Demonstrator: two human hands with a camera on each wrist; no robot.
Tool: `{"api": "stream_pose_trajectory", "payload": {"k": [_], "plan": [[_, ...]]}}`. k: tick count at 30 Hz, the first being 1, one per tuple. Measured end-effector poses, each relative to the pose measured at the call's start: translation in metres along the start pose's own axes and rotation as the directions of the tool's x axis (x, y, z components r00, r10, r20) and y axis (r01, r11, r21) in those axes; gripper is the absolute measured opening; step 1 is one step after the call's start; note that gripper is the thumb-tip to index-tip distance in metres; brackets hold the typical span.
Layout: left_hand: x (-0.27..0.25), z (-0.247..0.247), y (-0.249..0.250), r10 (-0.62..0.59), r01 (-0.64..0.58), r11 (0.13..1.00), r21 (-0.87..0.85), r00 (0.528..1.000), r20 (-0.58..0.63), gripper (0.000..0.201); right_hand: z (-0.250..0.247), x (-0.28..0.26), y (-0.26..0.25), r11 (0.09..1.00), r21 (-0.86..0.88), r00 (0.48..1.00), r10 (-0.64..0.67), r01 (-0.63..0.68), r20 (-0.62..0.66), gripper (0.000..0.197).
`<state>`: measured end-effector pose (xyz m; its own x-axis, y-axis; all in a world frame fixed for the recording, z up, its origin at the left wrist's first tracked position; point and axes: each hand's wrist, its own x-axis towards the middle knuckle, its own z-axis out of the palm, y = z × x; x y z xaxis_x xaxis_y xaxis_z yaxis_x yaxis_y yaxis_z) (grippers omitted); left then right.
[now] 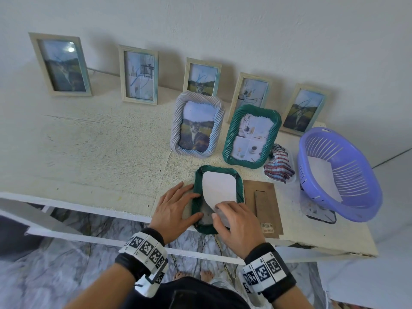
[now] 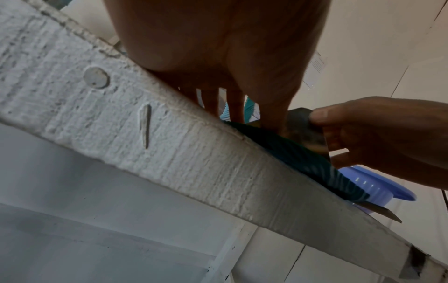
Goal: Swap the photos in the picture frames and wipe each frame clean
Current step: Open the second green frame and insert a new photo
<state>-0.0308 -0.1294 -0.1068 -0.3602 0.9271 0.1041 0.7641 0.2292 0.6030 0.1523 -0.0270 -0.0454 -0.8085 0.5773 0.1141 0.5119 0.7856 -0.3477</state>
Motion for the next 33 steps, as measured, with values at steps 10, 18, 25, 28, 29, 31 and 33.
{"api": "stream_pose_trajectory", "payload": {"k": [10, 18, 25, 28, 29, 31, 33], "plan": [[0.001, -0.001, 0.002, 0.002, -0.003, 1.000, 0.027, 1.000, 0.025, 0.055, -0.028, 0.001, 0.002, 0.981, 0.183, 0.968, 0.109, -0.067, -0.226, 0.037], [0.000, -0.001, 0.000, 0.000, -0.002, 0.999, 0.042, 0.999, 0.040, 0.056, -0.061, -0.019, 0.040, 0.896, 0.320, 0.834, 0.416, -0.308, -0.362, 0.024], [-0.001, -0.005, -0.003, 0.025, -0.024, 0.999, -0.028, 0.999, 0.032, 0.055, -0.064, -0.062, 0.091, 0.389, 0.800, 0.595, 0.802, -0.458, -0.050, 0.019], [0.002, -0.011, -0.002, 0.011, -0.009, 0.997, -0.073, 0.999, 0.032, 0.054, -0.069, -0.082, 0.105, 0.281, 0.837, 0.533, 0.846, -0.469, 0.016, 0.018], [0.004, -0.013, -0.001, 0.012, -0.009, 0.997, -0.082, 1.000, 0.029, 0.052, -0.069, -0.089, 0.109, 0.245, 0.850, 0.513, 0.858, -0.467, 0.035, 0.017], [0.007, -0.017, 0.001, 0.010, -0.007, 0.995, -0.095, 0.999, 0.030, 0.050, -0.069, -0.101, 0.120, 0.180, 0.864, 0.464, 0.883, -0.470, 0.069, 0.016], [0.012, -0.021, 0.004, -0.021, 0.026, 0.995, -0.098, 0.998, 0.052, 0.051, -0.069, -0.112, 0.132, 0.149, 0.858, 0.415, 0.906, -0.492, 0.080, 0.019]]}}
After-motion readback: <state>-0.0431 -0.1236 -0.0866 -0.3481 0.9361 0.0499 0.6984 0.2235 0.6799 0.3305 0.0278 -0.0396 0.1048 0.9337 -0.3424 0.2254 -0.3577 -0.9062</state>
